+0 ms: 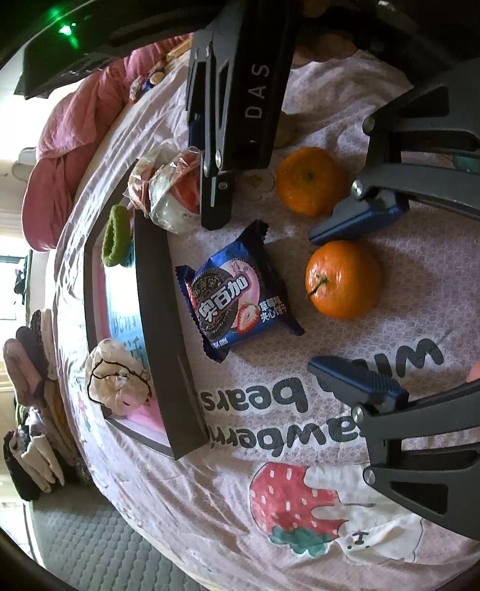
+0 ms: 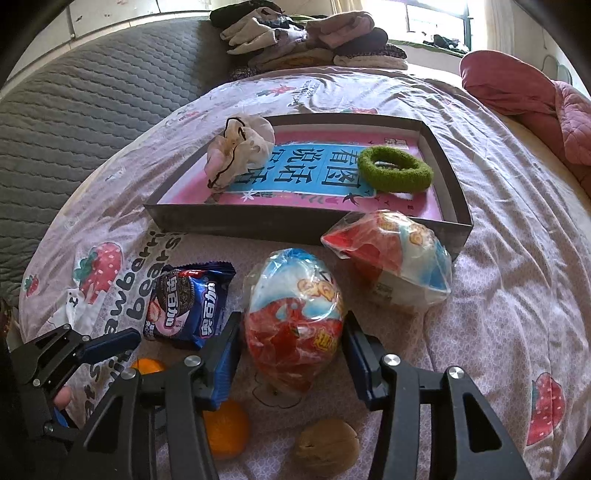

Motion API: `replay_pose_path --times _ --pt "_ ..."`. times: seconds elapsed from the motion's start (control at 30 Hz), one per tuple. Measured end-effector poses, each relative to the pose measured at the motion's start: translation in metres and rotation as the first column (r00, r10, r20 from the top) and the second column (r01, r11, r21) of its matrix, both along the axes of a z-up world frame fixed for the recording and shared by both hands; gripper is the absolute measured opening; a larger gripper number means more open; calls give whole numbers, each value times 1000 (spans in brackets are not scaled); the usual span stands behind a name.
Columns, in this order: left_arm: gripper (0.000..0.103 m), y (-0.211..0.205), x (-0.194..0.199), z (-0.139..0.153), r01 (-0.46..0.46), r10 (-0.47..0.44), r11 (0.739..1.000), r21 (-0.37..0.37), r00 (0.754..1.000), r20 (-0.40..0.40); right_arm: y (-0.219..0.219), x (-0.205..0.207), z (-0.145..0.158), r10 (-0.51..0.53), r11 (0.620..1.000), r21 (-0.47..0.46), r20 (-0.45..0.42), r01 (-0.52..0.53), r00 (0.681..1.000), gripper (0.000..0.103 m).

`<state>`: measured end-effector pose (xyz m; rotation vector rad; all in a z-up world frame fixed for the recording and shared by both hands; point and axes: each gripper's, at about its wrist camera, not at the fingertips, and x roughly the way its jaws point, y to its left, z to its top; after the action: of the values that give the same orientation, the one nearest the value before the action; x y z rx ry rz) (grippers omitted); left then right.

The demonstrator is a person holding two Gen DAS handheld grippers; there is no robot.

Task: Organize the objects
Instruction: 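Lower the left gripper around an orange beside the cookie packet, then close the left gripper on the orange while the right gripper lifts the wrapped candy egg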

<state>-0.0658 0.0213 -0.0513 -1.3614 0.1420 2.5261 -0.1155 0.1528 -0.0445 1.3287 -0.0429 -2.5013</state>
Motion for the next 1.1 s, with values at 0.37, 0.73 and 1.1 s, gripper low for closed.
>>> replay_pose_path --times 0.37,0.73,1.1 --pt "40 4 5 1 34 -34 999 10 999 6 4 4 5 1 1000 16 -38 0 999 51" --pt "40 -2 6 20 5 -4 1000 15 999 -51 7 14 26 27 999 -29 -106 -30 994 51" --pt "40 -8 -7 42 -44 46 999 21 994 -96 3 14 32 29 998 -54 -114 -36 993 51"
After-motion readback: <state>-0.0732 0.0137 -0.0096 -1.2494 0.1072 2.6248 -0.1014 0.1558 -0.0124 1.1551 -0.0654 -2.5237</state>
